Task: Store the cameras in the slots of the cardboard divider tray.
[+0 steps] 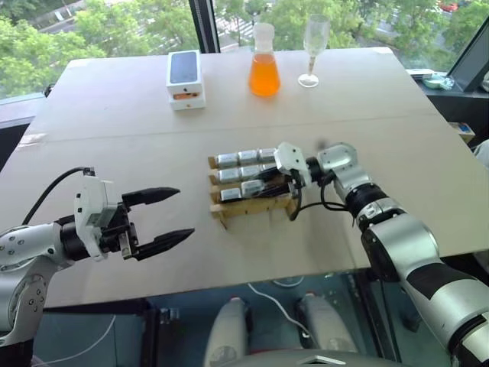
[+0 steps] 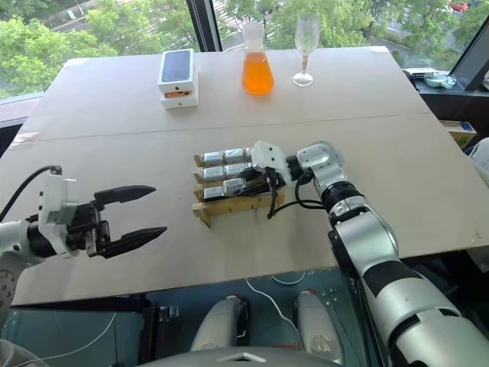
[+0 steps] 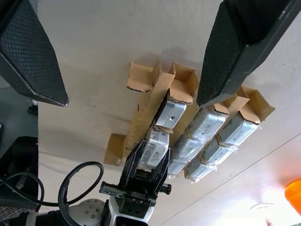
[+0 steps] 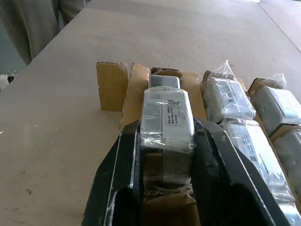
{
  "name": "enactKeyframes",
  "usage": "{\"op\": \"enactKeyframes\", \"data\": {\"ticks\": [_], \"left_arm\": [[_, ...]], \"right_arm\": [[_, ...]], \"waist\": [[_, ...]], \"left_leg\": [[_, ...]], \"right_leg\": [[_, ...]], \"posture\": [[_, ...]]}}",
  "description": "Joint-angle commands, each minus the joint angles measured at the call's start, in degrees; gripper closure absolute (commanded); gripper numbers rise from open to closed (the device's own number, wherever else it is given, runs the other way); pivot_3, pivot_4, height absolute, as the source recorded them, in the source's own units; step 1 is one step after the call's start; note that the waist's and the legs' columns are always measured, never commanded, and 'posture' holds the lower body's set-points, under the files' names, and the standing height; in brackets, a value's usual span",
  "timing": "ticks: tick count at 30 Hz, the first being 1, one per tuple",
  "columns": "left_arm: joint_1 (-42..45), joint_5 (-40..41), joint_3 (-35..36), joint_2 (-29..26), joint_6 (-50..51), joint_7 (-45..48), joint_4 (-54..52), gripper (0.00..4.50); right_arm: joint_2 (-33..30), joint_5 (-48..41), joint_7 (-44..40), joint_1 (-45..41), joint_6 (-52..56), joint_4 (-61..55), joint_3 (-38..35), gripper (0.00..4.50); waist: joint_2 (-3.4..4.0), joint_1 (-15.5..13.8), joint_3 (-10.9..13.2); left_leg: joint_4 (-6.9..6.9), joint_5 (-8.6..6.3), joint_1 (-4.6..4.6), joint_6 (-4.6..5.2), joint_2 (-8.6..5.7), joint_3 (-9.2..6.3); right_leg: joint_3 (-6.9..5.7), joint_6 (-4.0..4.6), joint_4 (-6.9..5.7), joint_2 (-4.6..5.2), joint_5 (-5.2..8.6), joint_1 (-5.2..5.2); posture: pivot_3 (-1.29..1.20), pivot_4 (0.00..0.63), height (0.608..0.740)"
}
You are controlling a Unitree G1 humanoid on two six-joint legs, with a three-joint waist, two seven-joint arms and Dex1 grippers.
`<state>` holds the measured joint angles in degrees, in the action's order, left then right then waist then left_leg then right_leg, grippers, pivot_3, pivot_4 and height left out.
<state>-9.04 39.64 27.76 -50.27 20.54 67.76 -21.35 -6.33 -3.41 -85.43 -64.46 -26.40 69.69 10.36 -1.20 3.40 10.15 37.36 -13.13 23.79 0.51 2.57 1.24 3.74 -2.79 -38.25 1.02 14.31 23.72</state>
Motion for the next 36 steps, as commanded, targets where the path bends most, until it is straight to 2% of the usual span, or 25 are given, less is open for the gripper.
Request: {"op": "enactKeyframes", "data": {"ticks": [1,3,6,9,11,15,18,23,27,32,36], "left_arm": [[-0.1,0.8,0.7,0.2,-0.3,-0.3,-1.8,0.0],[-0.1,0.9,0.7,0.2,-0.2,-0.4,-2.0,0.0],[-0.2,0.9,0.8,0.2,-0.3,-0.2,-1.9,0.0],[0.1,0.8,0.3,0.3,-0.5,-0.3,-1.7,0.0],[1.6,0.8,-1.2,0.5,-0.6,-0.5,-1.6,0.0],[5.0,0.9,-4.4,1.4,-0.5,-0.7,-1.3,0.0],[7.5,0.4,-6.4,1.6,-0.8,-0.4,0.2,0.0],[11.4,-0.5,-8.9,1.1,-1.4,1.6,3.4,0.0],[14.7,-1.4,-11.2,1.0,-2.2,3.4,6.1,0.0],[17.2,-2.3,-12.7,1.2,-2.8,4.5,8.0,0.0],[17.8,-2.2,-12.7,1.3,-2.7,4.7,8.1,0.0]], "right_arm": [[-0.1,-0.1,-0.6,-1.1,-0.4,-0.3,-1.6,1.42],[-0.3,-1.6,-0.3,-1.6,-0.3,-1.4,-3.3,0.26],[-1.3,-4.9,-1.9,-1.7,2.8,-5.6,-6.1,0.26],[-2.6,-8.6,1.8,1.1,7.5,-13.5,-9.3,0.26],[-4.3,-10.0,9.1,5.4,10.9,-21.3,-12.2,0.26],[-7.9,-6.4,27.3,16.2,18.8,-39.4,-15.1,0.26],[-8.1,-4.1,42.2,24.8,29.1,-53.6,-17.7,0.26],[-5.5,-5.1,57.9,33.7,39.7,-68.1,-22.0,0.26],[-3.3,-1.9,68.0,39.5,45.1,-72.2,-22.1,0.26],[-0.9,1.1,74.9,43.7,45.7,-70.5,-19.6,0.26],[-1.2,2.3,76.7,43.8,43.2,-66.4,-18.4,0.26]], "waist": [[0.0,0.0,0.0],[0.0,0.0,0.0],[0.01,0.0,0.0],[0.01,-0.1,0.0],[-0.01,-0.3,0.0],[-0.02,-1.4,0.0],[-0.02,-1.3,0.0],[-0.02,-0.7,0.0],[-0.03,-0.9,0.0],[-0.02,-0.8,0.0],[-0.03,-0.8,0.0]], "left_leg": [[0.0,0.0,0.0,0.0,0.0,0.0],[0.0,0.0,0.0,0.0,0.0,0.0],[0.0,0.0,0.0,0.0,0.0,0.0],[0.0,0.0,0.01,0.0,0.03,-0.04],[0.0,0.0,0.02,0.0,0.04,-0.06],[0.0,0.0,0.04,0.0,-0.03,-0.06],[0.0,0.0,0.09,0.0,-0.22,-0.02],[-0.01,0.0,0.02,0.0,-0.18,0.03],[0.03,0.0,-0.02,0.01,-0.19,0.02],[0.08,0.01,0.0,0.02,-0.21,0.09],[0.08,0.01,0.0,0.02,-0.21,0.1]], "right_leg": [[0.0,0.0,0.0,0.0,0.0,0.0],[0.0,0.0,-0.01,0.0,0.0,0.0],[0.0,0.0,-0.01,0.0,0.0,0.01],[0.0,0.0,-0.03,0.01,0.0,0.01],[-0.01,0.0,-0.04,0.04,0.0,0.0],[-0.03,0.01,-0.04,0.11,0.01,-0.01],[0.03,0.0,-0.04,0.14,0.01,0.02],[0.15,-0.01,-0.15,-0.02,0.01,0.07],[0.18,-0.01,-0.26,-0.06,0.03,0.08],[0.27,-0.02,-0.24,-0.05,0.03,0.09],[0.3,-0.02,-0.24,-0.05,0.03,0.11]], "posture": [[0.0,0.15,0.74],[0.0,0.15,0.74],[0.0,0.15,0.74],[0.0,0.15,0.74],[0.0,0.15,0.74],[0.0,0.15,0.74],[0.0,0.15,0.74],[0.0,0.15,0.74],[0.0,0.15,0.74],[0.0,0.15,0.74],[0.0,0.15,0.74]]}}
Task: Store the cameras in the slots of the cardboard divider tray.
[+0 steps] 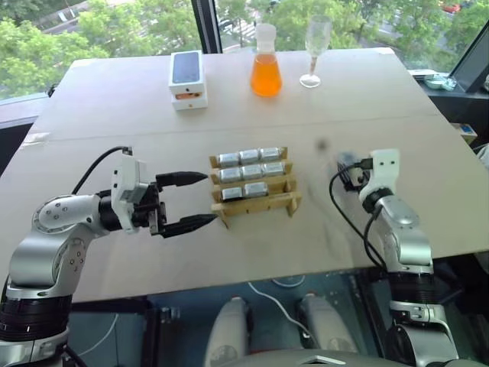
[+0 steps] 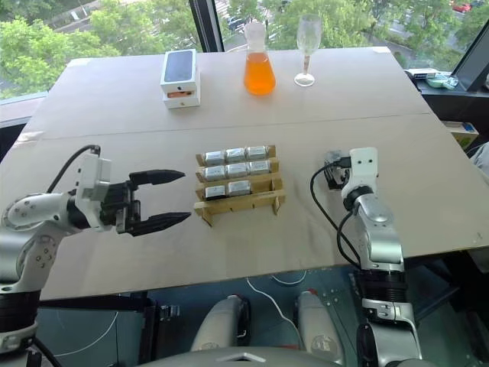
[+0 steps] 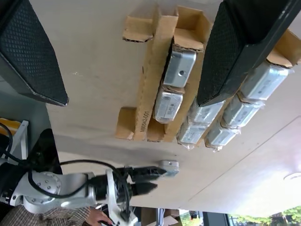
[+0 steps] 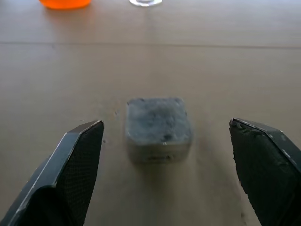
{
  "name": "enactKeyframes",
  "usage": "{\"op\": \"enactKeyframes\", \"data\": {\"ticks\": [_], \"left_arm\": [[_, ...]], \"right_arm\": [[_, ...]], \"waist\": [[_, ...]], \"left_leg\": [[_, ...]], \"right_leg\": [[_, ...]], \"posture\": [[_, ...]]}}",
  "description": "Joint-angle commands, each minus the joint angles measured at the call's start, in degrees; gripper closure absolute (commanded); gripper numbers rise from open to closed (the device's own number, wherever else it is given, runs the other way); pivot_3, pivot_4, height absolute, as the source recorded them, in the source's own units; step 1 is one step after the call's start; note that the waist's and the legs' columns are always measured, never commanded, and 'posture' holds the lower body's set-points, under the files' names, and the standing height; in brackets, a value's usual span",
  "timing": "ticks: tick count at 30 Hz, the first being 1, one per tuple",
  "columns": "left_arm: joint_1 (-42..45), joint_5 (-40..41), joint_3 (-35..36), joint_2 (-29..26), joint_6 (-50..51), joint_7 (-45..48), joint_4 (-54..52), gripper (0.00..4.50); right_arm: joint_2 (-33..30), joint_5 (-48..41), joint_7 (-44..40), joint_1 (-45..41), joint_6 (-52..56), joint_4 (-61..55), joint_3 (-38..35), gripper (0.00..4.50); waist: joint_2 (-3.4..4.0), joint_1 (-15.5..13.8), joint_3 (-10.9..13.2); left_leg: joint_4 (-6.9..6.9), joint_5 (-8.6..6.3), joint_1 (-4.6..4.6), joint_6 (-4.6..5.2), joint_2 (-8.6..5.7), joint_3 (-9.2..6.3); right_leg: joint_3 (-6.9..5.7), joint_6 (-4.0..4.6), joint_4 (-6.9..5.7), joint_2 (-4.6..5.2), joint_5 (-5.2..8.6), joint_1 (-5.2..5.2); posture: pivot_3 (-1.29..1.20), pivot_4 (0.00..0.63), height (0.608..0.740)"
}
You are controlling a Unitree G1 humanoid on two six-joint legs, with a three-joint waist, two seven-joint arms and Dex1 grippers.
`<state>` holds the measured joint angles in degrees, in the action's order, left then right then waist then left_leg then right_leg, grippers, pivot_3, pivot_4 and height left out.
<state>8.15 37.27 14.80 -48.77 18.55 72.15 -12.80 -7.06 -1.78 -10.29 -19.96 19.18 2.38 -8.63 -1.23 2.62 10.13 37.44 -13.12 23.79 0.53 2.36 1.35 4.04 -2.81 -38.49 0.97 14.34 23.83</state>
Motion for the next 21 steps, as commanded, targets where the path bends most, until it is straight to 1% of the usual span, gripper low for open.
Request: {"op": "enactKeyframes", "data": {"ticks": [1,9,14,17,18,20,21], "left_arm": [[0.7,0.2,0.3,-0.1,-0.7,0.4,-0.5,0.0],[-0.1,0.3,1.0,1.6,-1.2,-1.7,-1.7,0.0],[-0.2,0.2,1.1,1.5,-1.3,-1.8,-1.7,0.0],[0.0,0.3,1.0,1.3,-1.1,-1.9,-1.8,0.0],[0.2,0.4,1.1,1.2,-1.1,-1.8,-1.7,0.0],[0.9,0.2,0.7,1.0,-1.2,-1.5,-1.0,0.0],[1.4,-0.2,0.3,0.8,-1.0,-1.6,-0.6,0.0]], "right_arm": [[-0.8,0.9,1.7,-0.9,-2.9,1.8,0.7,0.26],[-2.7,0.4,0.3,-6.2,-7.6,13.2,1.1,0.26],[-2.8,-0.3,-1.4,-7.9,-11.2,16.8,1.8,0.26],[-3.1,-0.3,-2.2,-7.4,-11.7,16.6,2.5,0.98],[-2.9,-0.5,-2.2,-7.2,-11.5,16.3,2.5,1.5],[-2.6,-1.4,-2.5,-6.6,-11.0,15.2,2.3,2.39],[-2.7,-1.6,-2.7,-6.4,-10.9,14.8,2.3,2.56]], "waist": [[0.0,-0.1,0.0],[-0.02,0.0,0.0],[-0.02,0.0,0.0],[-0.02,0.0,0.0],[-0.02,0.0,0.0],[-0.03,0.0,0.0],[-0.02,-0.1,0.0]], "left_leg": [[0.0,0.0,0.0,0.0,0.0,-0.01],[0.01,0.0,-0.01,0.01,0.0,-0.02],[0.0,0.0,0.0,0.01,0.01,-0.04],[0.0,0.0,0.01,0.01,0.01,-0.03],[0.0,0.0,0.01,0.01,0.01,-0.04],[0.0,0.0,0.01,0.01,0.01,-0.04],[0.0,0.0,0.01,0.01,0.01,-0.05]], "right_leg": [[0.0,0.0,0.0,0.0,0.0,0.0],[0.0,-0.01,0.01,-0.01,0.0,-0.02],[-0.02,0.0,0.01,-0.03,0.0,-0.02],[-0.01,-0.01,0.01,-0.02,0.0,-0.02],[-0.01,-0.01,0.01,-0.02,0.0,-0.02],[-0.02,-0.01,0.01,-0.02,0.0,-0.02],[-0.02,-0.01,0.01,-0.02,0.0,-0.03]], "posture": [[0.0,0.15,0.74],[0.0,0.15,0.74],[0.0,0.15,0.74],[0.0,0.15,0.74],[0.0,0.15,0.74],[0.0,0.15,0.74],[0.0,0.15,0.74]]}}
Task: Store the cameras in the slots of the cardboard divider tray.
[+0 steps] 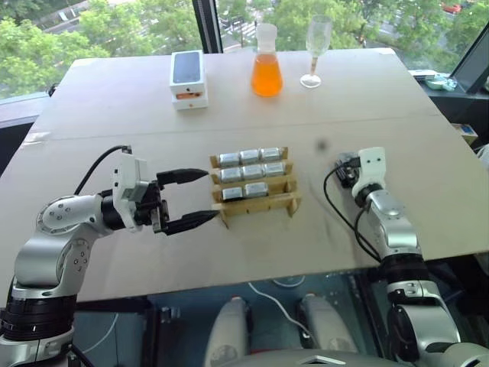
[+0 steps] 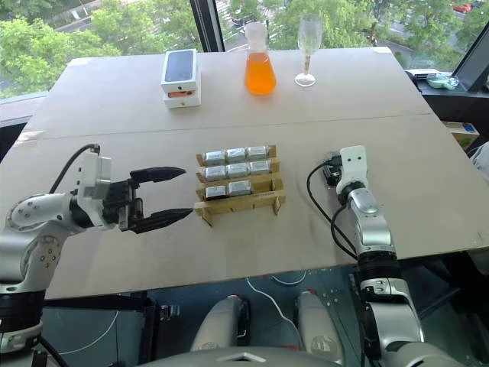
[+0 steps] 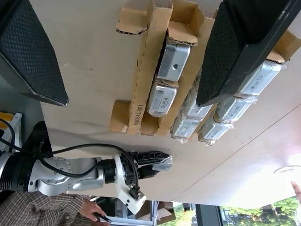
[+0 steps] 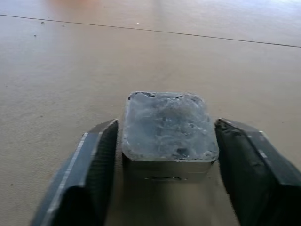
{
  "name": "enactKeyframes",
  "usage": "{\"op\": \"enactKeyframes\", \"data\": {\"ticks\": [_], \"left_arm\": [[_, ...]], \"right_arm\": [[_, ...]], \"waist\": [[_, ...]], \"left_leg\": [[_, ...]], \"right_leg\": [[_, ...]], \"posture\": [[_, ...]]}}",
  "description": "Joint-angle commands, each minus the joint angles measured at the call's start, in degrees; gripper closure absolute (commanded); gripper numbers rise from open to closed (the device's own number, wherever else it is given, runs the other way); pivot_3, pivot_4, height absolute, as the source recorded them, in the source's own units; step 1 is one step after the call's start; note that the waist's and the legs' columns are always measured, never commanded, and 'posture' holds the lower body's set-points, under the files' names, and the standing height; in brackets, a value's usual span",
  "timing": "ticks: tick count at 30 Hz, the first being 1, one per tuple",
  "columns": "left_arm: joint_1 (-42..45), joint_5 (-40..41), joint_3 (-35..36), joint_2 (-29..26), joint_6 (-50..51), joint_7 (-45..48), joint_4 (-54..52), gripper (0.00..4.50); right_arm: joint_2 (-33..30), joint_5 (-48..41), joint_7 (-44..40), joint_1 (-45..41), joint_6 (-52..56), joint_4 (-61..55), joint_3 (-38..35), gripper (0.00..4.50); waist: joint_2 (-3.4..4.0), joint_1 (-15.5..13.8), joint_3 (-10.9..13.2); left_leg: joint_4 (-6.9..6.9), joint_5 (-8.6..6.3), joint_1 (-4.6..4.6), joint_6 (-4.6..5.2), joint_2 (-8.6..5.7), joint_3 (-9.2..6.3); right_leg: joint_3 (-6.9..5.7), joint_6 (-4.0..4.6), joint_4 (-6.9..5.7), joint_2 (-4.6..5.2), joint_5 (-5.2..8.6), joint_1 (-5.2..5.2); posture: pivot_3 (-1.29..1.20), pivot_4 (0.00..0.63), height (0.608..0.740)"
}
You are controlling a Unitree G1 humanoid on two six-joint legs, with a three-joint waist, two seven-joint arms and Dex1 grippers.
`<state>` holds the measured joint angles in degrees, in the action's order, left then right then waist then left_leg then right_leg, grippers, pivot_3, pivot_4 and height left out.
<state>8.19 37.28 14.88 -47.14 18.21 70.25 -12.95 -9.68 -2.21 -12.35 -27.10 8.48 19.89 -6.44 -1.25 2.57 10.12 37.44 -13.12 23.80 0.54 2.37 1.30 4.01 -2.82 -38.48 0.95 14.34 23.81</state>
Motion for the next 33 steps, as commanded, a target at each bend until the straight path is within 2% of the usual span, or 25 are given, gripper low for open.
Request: {"op": "enactKeyframes", "data": {"ticks": [1,5,10,14,19,23,28,33], "left_arm": [[2.4,-1.2,-0.7,-1.1,-0.1,-0.4,0.2,0.0],[8.8,-0.8,-2.7,0.3,2.3,-2.4,2.7,0.0],[21.7,-5.9,-10.3,3.9,7.7,-7.9,10.4,0.0],[31.1,-9.2,-15.6,7.1,9.0,-6.6,18.1,0.0],[42.3,-18.2,-23.4,11.2,2.2,-2.6,33.1,0.0],[49.9,-20.8,-27.1,15.1,-0.4,4.8,41.6,0.0],[54.2,-21.5,-29.2,17.1,3.4,10.8,43.3,0.0],[55.8,-23.5,-29.7,18.0,4.1,12.8,44.4,0.0]], "right_arm": [[-0.6,-0.9,-1.2,1.0,-0.8,-3.0,0.5,2.55],[-6.5,5.6,-3.4,1.4,-9.2,-3.5,5.3,2.55],[-21.8,24.0,-2.8,-1.8,-33.2,-2.4,16.2,2.55],[-27.4,30.6,-1.9,-6.5,-44.8,-1.8,20.3,2.55],[-28.9,33.9,-4.5,-12.9,-53.5,-3.2,24.3,2.55],[-27.6,35.2,-6.2,-17.6,-56.8,-4.6,26.7,2.55],[-26.3,37.4,-6.4,-19.5,-57.9,-3.9,28.2,2.55],[-25.7,39.2,-6.1,-20.0,-58.9,-2.6,28.9,2.55]], "waist": [[0.0,-0.1,0.0],[0.01,-0.2,0.0],[0.04,-0.2,0.0],[0.0,0.2,0.0],[-0.01,0.2,0.1],[-0.03,-0.2,0.1],[-0.03,-0.2,0.1],[-0.03,-0.2,0.1]], "left_leg": [[0.0,0.0,0.0,0.0,0.0,0.0],[0.02,0.0,0.02,0.01,-0.02,-0.02],[0.09,0.0,0.05,0.01,-0.12,0.01],[0.09,0.0,0.05,0.01,-0.07,-0.03],[0.05,0.0,0.06,0.0,-0.08,-0.05],[0.08,0.0,0.12,0.0,-0.1,-0.01],[0.07,0.0,0.22,0.0,-0.09,-0.04],[0.07,0.0,0.26,0.0,-0.09,-0.05]], "right_leg": [[0.0,0.0,0.0,0.0,0.0,0.0],[-0.03,0.0,0.0,0.0,0.0,-0.01],[0.0,-0.04,0.07,0.05,0.0,-0.03],[0.01,-0.05,0.08,-0.05,0.0,-0.03],[0.0,-0.03,0.01,-0.07,0.0,0.01],[0.02,-0.03,0.07,-0.05,0.0,0.01],[-0.02,-0.03,0.22,-0.04,0.0,0.01],[-0.03,-0.04,0.32,-0.01,0.0,0.01]], "posture": [[0.0,0.15,0.74],[0.0,0.15,0.74],[0.0,0.15,0.74],[0.0,0.15,0.74],[0.0,0.15,0.74],[0.0,0.15,0.74],[0.0,0.15,0.74],[0.0,0.15,0.74]]}}
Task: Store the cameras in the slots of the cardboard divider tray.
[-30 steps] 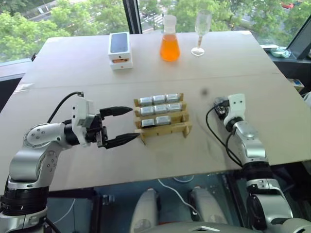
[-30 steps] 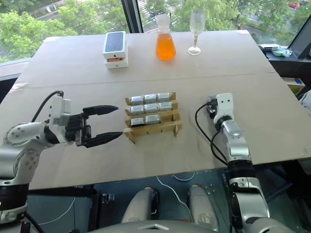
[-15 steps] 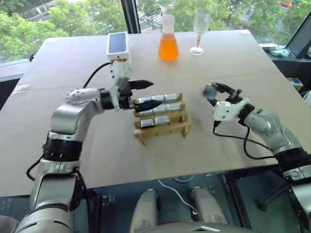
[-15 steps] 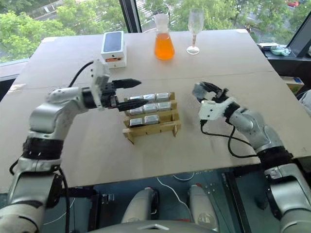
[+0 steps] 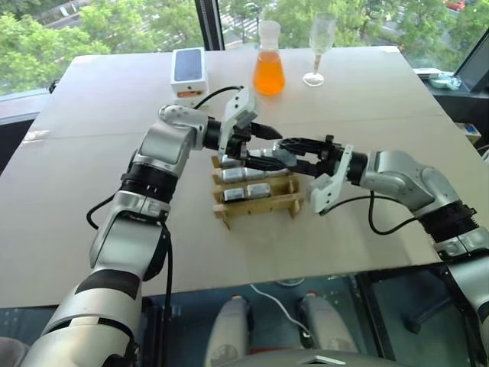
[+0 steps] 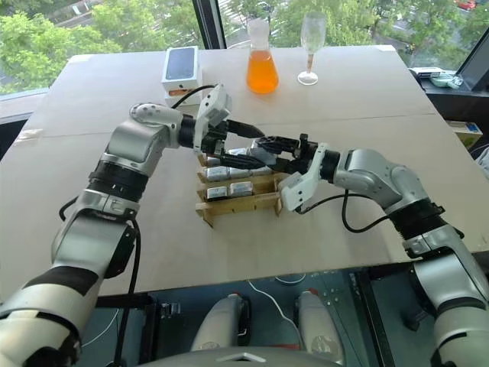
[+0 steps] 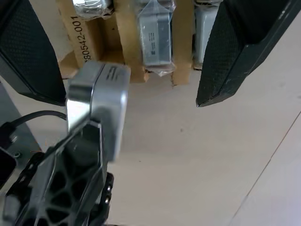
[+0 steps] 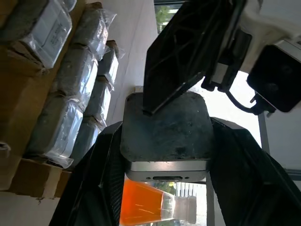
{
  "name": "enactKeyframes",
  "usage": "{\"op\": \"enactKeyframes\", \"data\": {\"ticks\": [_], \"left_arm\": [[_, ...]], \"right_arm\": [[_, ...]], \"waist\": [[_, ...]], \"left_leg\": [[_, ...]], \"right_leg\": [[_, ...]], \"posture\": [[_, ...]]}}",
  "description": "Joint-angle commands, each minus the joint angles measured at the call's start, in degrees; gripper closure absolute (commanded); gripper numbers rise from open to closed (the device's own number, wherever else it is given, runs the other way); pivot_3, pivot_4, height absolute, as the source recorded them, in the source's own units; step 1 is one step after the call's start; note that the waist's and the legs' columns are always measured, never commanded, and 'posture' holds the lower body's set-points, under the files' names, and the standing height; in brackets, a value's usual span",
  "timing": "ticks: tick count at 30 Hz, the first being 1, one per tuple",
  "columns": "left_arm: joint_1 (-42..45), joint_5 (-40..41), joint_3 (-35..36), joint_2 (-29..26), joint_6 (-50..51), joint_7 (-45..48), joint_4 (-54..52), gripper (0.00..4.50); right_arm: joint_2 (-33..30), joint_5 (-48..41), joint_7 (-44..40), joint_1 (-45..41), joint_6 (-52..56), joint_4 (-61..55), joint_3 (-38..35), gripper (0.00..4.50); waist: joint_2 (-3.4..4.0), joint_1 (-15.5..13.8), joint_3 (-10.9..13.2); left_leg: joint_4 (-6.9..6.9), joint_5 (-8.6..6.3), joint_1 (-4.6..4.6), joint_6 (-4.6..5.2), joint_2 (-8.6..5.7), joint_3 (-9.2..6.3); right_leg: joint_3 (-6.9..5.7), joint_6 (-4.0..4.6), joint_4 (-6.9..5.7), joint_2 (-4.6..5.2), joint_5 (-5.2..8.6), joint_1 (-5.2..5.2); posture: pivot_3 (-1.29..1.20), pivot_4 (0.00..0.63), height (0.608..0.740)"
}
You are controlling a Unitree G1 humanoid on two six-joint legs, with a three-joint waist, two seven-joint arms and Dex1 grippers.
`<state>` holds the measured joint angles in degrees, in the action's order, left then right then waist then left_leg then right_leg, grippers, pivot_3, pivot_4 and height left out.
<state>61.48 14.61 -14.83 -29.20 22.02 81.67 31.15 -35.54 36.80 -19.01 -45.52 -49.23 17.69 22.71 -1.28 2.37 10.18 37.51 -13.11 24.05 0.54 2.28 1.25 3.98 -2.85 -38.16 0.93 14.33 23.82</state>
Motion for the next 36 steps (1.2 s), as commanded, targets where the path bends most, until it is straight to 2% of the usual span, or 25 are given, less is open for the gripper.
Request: {"op": "enactKeyframes", "data": {"ticks": [1,7,8,10,14,16,19,21,22,24,25,28,30,33,36], "left_arm": [[2.7,-1.1,-0.1,0.1,0.4,1.7,0.5,0.0],[2.9,-2.7,-0.3,0.0,-0.3,3.6,1.6,0.0],[2.7,-2.5,0.0,0.2,0.0,3.8,1.2,0.52],[2.2,-2.1,0.2,0.4,0.9,4.4,0.5,1.19],[1.5,-2.3,-0.1,0.6,1.0,5.2,-0.6,3.16],[1.5,-2.3,-0.1,1.1,1.4,5.1,-0.8,3.69],[1.5,-2.2,-0.1,1.7,1.9,5.2,-1.4,3.68],[1.2,-2.2,-0.2,1.9,2.1,5.3,-2.0,3.68],[1.2,-2.3,-0.2,2.1,1.9,5.2,-2.0,3.68],[1.0,-2.8,-0.1,2.4,1.3,4.2,-1.9,3.68],[0.8,-2.9,0.1,2.7,1.3,3.5,-1.9,3.68],[-0.1,-3.5,-0.1,3.6,0.4,1.3,-2.6,3.68],[-0.9,-3.4,-0.2,4.2,0.5,0.8,-3.5,3.68],[-2.0,-4.1,-0.8,4.2,-0.2,0.2,-4.6,3.68],[-2.6,-5.2,-1.3,4.3,-0.6,-1.0,-4.8,3.68]], "right_arm": [[0.2,0.4,0.6,-1.6,-1.4,-0.2,-0.2,2.55],[0.5,1.5,0.7,-2.1,-2.5,0.8,0.1,2.55],[0.4,1.9,0.7,-2.2,-2.8,0.9,0.4,2.55],[0.7,2.2,0.6,-2.2,-3.0,1.1,0.9,2.55],[0.6,2.5,0.4,-2.3,-3.6,1.1,1.1,2.55],[0.4,2.2,-0.1,-2.3,-4.0,1.3,1.3,2.55],[0.0,2.3,-1.4,-2.1,-4.4,1.2,2.1,2.55],[-0.2,0.0,-3.0,-0.7,-3.4,0.1,1.7,1.52],[0.0,-3.3,-3.8,0.6,-2.7,-0.6,1.0,1.17],[-0.3,-10.6,-6.2,3.9,0.2,-2.5,-1.0,0.17],[-0.9,-14.1,-8.0,5.6,2.3,-3.6,-1.8,0.0],[-2.9,-25.3,-14.1,12.1,12.4,-9.7,-4.8,0.0],[-4.1,-38.5,-18.2,19.3,22.7,-16.2,-7.9,0.0],[-5.6,-53.4,-22.4,28.5,35.6,-23.4,-13.2,0.0],[-6.9,-67.1,-28.5,38.7,42.7,-26.9,-19.3,0.0]], "waist": [[0.0,0.0,0.0],[0.0,0.1,0.0],[0.0,0.1,0.0],[0.0,0.0,0.0],[0.0,0.0,0.0],[0.0,0.0,0.0],[0.0,0.0,0.0],[0.0,0.0,0.0],[0.0,0.0,0.0],[0.0,-0.1,0.0],[0.0,-0.1,0.0],[0.0,-0.2,0.0],[0.0,-0.3,0.0],[-0.01,-0.4,0.0],[-0.01,-0.6,0.0]], "left_leg": [[0.0,0.0,0.0,0.0,0.0,-0.01],[0.0,0.0,-0.01,0.0,0.0,-0.03],[0.0,0.0,-0.01,0.0,0.0,-0.03],[0.01,0.0,-0.01,0.0,0.0,-0.02],[0.01,0.0,-0.01,0.0,0.0,-0.02],[0.01,0.0,-0.01,0.0,0.0,-0.02],[0.02,0.0,-0.01,0.0,0.0,-0.02],[0.03,0.0,-0.01,0.0,0.0,-0.02],[0.04,0.0,-0.02,0.0,0.0,-0.03],[0.04,0.0,-0.01,0.0,0.0,-0.07],[0.05,0.0,-0.01,0.0,0.0,-0.08],[0.08,0.0,-0.01,0.0,-0.01,-0.06],[0.2,0.0,0.0,0.01,-0.02,-0.1],[0.26,-0.01,-0.02,0.02,-0.01,-0.21],[0.32,-0.01,-0.08,0.02,-0.02,-0.23]], "right_leg": [[-0.01,0.0,0.0,0.0,0.0,0.0],[-0.02,0.0,-0.06,-0.01,0.0,0.0],[-0.02,0.0,-0.06,-0.01,0.0,0.0],[-0.02,0.0,-0.06,0.0,0.0,0.0],[-0.02,0.0,-0.06,0.0,0.0,0.0],[-0.02,0.0,-0.06,0.01,0.0,0.0],[-0.02,0.0,-0.08,0.01,0.0,0.0],[-0.02,0.0,-0.08,0.01,0.0,0.0],[-0.02,0.0,-0.1,0.01,0.0,0.0],[-0.07,0.0,-0.1,0.01,0.0,-0.03],[-0.08,0.0,-0.1,0.01,0.0,-0.04],[-0.06,0.0,-0.1,0.06,-0.01,-0.06],[-0.09,0.0,-0.13,0.06,-0.01,-0.1],[-0.19,0.0,-0.16,0.05,-0.01,-0.21],[-0.2,-0.01,-0.26,0.04,0.0,-0.28]], "posture": [[0.0,0.15,0.74],[0.0,0.15,0.74],[0.0,0.15,0.74],[0.0,0.15,0.74],[0.0,0.15,0.74],[0.0,0.15,0.74],[0.0,0.15,0.74],[0.0,0.15,0.74],[0.0,0.15,0.74],[0.0,0.15,0.74],[0.0,0.15,0.74],[0.0,0.15,0.74],[0.0,0.15,0.74],[0.0,0.15,0.74],[0.0,0.15,0.74]]}}
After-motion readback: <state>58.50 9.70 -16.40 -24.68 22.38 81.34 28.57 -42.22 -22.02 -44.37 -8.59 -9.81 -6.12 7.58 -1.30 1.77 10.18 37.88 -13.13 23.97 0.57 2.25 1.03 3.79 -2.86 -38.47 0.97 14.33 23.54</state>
